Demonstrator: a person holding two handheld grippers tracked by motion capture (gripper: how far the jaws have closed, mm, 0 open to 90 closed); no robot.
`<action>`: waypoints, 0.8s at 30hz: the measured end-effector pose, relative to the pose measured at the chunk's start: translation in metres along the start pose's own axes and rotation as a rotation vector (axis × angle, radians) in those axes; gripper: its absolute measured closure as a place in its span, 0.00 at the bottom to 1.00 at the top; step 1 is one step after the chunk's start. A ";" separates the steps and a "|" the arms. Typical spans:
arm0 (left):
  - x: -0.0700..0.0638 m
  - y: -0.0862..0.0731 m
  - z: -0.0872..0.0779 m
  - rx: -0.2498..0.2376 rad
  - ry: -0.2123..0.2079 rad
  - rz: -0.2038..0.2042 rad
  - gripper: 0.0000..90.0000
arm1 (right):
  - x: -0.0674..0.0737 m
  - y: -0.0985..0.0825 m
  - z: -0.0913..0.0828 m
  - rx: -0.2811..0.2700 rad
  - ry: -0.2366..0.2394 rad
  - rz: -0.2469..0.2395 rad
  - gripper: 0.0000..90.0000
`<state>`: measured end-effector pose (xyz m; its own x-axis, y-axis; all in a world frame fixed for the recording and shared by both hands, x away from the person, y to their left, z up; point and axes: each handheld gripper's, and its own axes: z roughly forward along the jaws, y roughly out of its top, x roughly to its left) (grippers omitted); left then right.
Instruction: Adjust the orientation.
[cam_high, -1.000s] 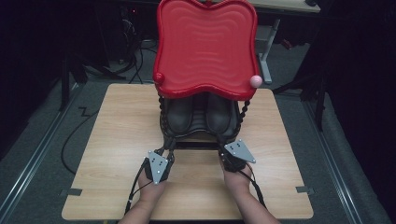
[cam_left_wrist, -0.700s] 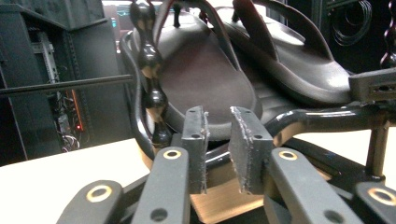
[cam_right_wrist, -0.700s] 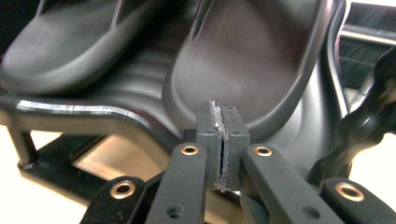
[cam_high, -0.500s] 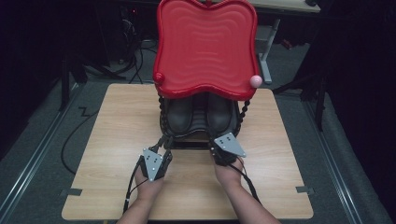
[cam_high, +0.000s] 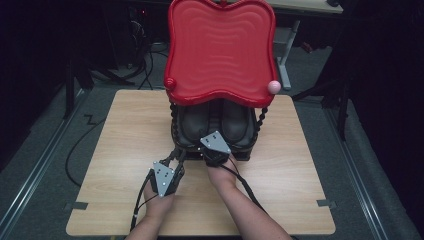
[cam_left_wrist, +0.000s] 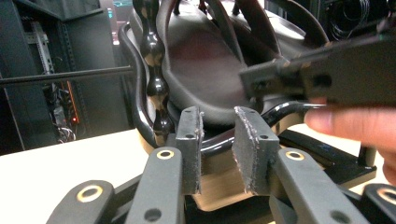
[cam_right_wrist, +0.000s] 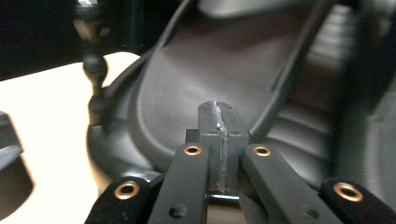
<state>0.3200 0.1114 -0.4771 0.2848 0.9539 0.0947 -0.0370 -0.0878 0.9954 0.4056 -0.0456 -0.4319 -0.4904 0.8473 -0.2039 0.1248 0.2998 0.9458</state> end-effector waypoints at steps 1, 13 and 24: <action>0.000 0.000 0.000 0.001 0.001 0.000 0.80 | 0.000 0.000 0.000 0.000 0.000 0.000 1.00; -0.007 -0.002 0.004 0.014 -0.017 0.013 0.80 | -0.037 0.001 -0.036 -0.093 -0.015 0.070 0.98; -0.008 -0.003 0.004 0.025 -0.017 0.014 0.78 | -0.105 -0.037 -0.062 -0.016 -0.161 0.134 0.96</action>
<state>0.3219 0.1027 -0.4805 0.3004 0.9476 0.1086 -0.0177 -0.1083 0.9940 0.3990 -0.1727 -0.4299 -0.3259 0.9387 -0.1126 0.1650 0.1738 0.9709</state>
